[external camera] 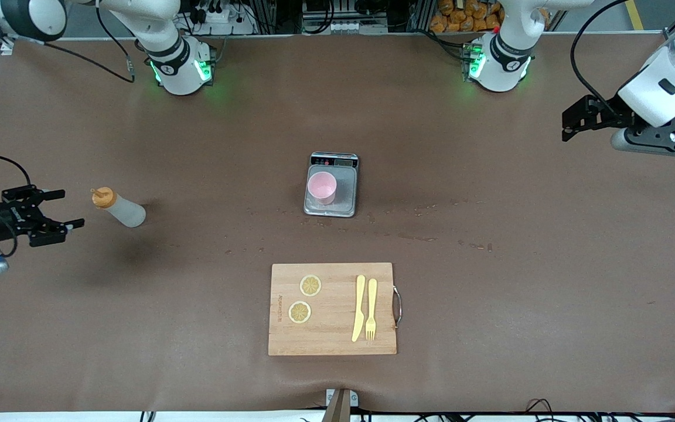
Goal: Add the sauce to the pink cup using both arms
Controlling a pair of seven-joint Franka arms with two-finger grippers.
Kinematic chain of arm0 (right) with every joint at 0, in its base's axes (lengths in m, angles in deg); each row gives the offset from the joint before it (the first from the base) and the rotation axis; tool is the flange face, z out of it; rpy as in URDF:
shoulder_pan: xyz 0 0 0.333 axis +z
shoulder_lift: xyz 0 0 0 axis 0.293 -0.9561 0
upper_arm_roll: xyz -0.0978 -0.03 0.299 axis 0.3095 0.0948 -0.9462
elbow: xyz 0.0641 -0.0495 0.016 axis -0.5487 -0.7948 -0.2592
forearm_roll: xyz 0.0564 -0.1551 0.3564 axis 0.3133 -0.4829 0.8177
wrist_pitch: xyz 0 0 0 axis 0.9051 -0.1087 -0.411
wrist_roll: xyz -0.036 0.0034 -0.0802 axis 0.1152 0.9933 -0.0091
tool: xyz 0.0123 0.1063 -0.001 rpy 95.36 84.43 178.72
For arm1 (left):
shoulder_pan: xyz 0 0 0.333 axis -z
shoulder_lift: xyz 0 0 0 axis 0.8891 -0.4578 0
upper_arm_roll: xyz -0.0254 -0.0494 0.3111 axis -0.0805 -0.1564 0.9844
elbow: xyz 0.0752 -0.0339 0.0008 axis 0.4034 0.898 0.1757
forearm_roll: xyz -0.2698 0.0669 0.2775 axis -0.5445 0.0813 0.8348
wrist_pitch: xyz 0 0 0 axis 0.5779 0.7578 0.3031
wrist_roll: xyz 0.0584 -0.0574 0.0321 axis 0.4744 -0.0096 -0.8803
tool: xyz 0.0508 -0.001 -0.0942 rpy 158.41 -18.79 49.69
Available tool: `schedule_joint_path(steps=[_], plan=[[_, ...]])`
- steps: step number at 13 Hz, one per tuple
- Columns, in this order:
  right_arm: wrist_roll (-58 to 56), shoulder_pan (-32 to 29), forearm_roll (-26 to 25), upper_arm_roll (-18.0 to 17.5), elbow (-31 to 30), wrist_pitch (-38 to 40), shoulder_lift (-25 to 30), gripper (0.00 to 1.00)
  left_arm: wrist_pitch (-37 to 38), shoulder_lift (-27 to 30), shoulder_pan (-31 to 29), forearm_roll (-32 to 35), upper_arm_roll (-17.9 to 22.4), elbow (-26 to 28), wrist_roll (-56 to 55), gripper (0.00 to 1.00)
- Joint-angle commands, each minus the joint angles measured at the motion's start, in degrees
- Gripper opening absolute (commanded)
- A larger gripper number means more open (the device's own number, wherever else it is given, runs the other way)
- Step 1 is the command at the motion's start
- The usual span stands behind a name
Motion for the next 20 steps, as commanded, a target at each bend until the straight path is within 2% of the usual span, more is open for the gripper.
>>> schedule_joint_path(steps=[1,3,4,5,6,7,10,12,14,16,18,20], plan=[[0.4,7.7,-4.7,1.5,-1.7,0.3,5.9,1.0,-0.1,-0.4,-0.3,-0.4,-0.1,-0.7,-0.4,1.0],[0.0,9.4,-4.7,1.5,-2.7,1.1,7.5,1.0,-0.2,-0.4,-0.4,-0.3,-0.1,-0.7,-0.4,1.0],[0.0,12.1,-5.5,2.5,-2.7,1.1,8.7,1.0,-0.2,-0.4,-0.4,-0.6,0.0,-0.7,-0.4,1.0],[-0.1,16.6,-6.2,6.6,-2.7,1.2,9.7,1.0,-0.2,-0.4,-0.4,-0.5,0.0,-0.7,-0.4,1.0],[-0.5,21.8,-5.8,12.0,-2.7,1.3,10.8,1.0,-0.2,-0.4,-0.5,-0.5,0.0,-0.7,-0.4,1.0],[-2.2,23.0,-5.6,13.1,-2.7,1.3,11.9,1.0,-0.2,-0.4,-0.5,-0.6,0.0,-0.7,-0.4,1.0],[-14.1,20.3,-6.0,13.0,-4.1,1.0,15.7,1.0,-0.2,-0.4,-0.4,-0.3,0.0,-0.7,-0.3,1.0],[-15.5,18.4,-9.1,12.3,-9.3,-3.1,22.0,1.0,-0.2,-0.4,-0.5,-0.3,0.0,-0.7,-0.3,1.0],[-17.5,14.9,-11.3,7.4,-16.7,-8.6,28.9,1.0,-0.1,-0.4,-0.5,-0.3,0.1,-0.7,-0.3,1.0],[-17.7,13.4,-14.7,4.1,-22.9,-15.0,34.0,1.0,-0.1,-0.3,-0.5,-0.3,0.1,-0.7,-0.2,1.0],[-17.9,13.1,-15.3,3.2,-24.3,-17.8,35.7,1.0,-0.1,-0.3,-0.5,-0.3,0.1,-0.7,-0.2,1.0],[-23.8,11.7,-15.4,3.3,-25.5,-21.4,36.5,1.0,-0.1,-0.3,-0.5,-0.3,0.1,-0.7,-0.2,1.0]])
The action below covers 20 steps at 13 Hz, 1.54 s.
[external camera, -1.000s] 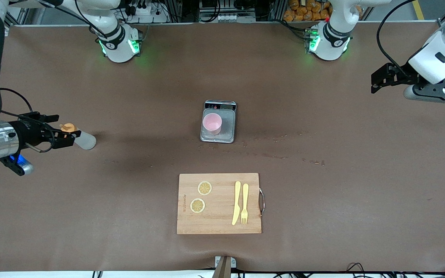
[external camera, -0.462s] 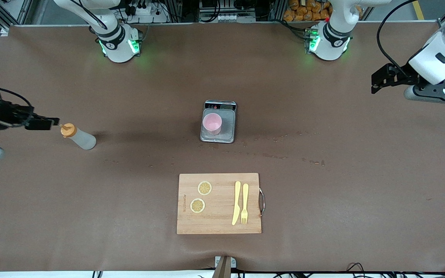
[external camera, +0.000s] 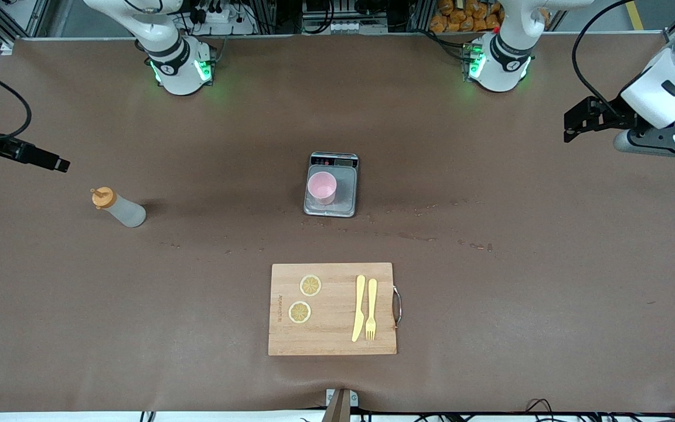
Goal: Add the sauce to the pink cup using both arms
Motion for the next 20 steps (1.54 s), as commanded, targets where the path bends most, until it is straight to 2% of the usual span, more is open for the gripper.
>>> schedule_joint_path(steps=[1,2,4,10,19,20], plan=[[-6.8,-2.7,-1.0,-1.0,-6.0,-6.1,4.2,1.0,-0.1,-0.1,-0.4,-0.3,-0.2,-0.7,-0.2,1.0],[-6.9,-2.6,-1.1,-1.4,-7.7,-7.8,5.7,1.0,-0.1,-0.1,-0.4,-0.3,-0.2,-0.7,-0.2,1.0],[-6.9,-1.6,-4.7,-1.9,-7.7,-9.2,5.7,1.0,-0.1,-0.1,-0.4,-0.3,-0.2,-0.7,-0.2,1.0],[-17.5,-1.5,-5.1,-1.7,-6.5,-8.9,5.1,1.0,0.0,0.3,-1.5,-0.3,-0.2,-0.6,-0.2,1.0],[-17.1,0.3,-6.7,-1.7,-5.4,-8.2,5.1,1.0,0.2,0.5,-1.5,-0.3,-0.5,-0.5,-0.3,1.0],[-14.5,0.5,-7.0,-2.2,-5.4,-8.4,5.1,1.0,0.2,0.5,-1.5,-0.3,-0.5,-0.5,-0.3,1.0]])
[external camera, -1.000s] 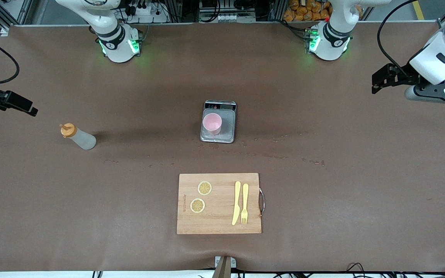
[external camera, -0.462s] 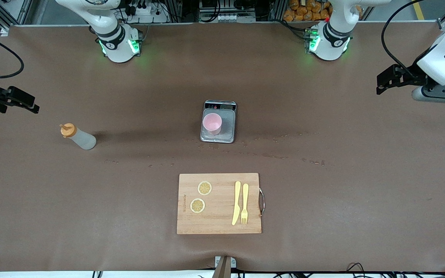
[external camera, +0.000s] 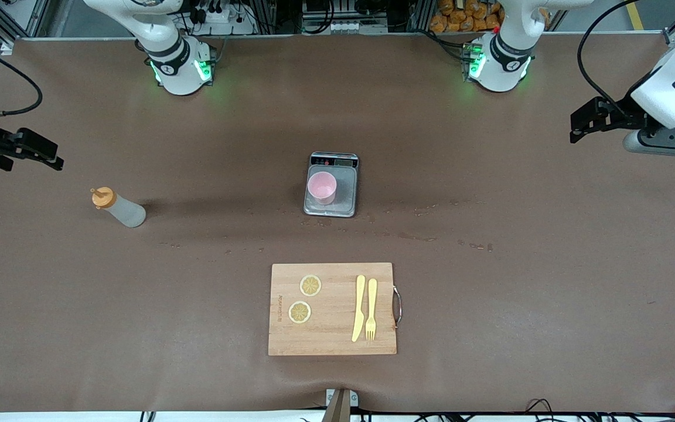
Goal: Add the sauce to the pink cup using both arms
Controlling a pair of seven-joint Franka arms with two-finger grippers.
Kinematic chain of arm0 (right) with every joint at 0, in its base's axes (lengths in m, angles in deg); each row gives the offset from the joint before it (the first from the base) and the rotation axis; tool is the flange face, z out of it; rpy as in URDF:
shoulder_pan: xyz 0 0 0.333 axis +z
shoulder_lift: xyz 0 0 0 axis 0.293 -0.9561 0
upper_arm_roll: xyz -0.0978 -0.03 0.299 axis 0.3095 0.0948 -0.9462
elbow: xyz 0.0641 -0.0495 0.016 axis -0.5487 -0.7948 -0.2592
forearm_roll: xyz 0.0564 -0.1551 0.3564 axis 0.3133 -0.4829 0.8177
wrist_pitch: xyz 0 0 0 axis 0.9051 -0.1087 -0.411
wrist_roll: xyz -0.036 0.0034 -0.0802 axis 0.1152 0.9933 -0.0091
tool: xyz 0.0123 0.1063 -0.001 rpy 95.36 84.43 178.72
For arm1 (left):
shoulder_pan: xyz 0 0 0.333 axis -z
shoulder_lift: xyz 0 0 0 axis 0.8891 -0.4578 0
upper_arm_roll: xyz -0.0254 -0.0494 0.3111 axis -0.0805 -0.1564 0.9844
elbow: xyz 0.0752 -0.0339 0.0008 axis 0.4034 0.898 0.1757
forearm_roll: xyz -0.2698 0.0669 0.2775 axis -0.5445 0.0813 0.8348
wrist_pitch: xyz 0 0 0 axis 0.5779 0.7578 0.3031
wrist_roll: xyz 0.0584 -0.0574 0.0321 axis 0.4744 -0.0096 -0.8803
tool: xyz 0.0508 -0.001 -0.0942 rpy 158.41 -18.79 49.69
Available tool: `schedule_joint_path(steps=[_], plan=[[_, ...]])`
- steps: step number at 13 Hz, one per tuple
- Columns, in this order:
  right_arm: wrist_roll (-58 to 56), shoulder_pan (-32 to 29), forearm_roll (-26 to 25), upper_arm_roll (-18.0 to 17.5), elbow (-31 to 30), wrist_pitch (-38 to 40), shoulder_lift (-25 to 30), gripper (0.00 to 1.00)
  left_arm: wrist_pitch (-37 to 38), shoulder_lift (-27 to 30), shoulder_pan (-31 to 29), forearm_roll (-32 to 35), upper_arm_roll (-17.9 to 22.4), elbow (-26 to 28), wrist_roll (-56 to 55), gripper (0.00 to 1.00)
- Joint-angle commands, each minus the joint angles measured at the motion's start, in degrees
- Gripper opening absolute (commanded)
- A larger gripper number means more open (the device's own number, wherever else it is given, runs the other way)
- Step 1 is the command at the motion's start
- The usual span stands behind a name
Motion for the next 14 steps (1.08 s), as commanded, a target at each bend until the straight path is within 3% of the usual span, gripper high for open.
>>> schedule_joint_path(steps=[1,3,14], plan=[[7.4,1.0,-3.2,-1.4,-0.3,0.0,1.0,1.0,0.2,0.5,-0.3,-0.3,-0.4,-0.3,-0.4,1.0],[9.2,1.1,-7.1,-3.3,-0.3,-0.4,1.0,1.0,0.2,0.5,-0.2,-0.3,-0.5,-0.3,-0.7,1.0],[6.7,0.5,-5.9,-2.8,-0.4,-1.6,0.9,1.0,0.4,0.5,-0.2,-0.3,-0.5,-0.3,-1.0,1.0]])
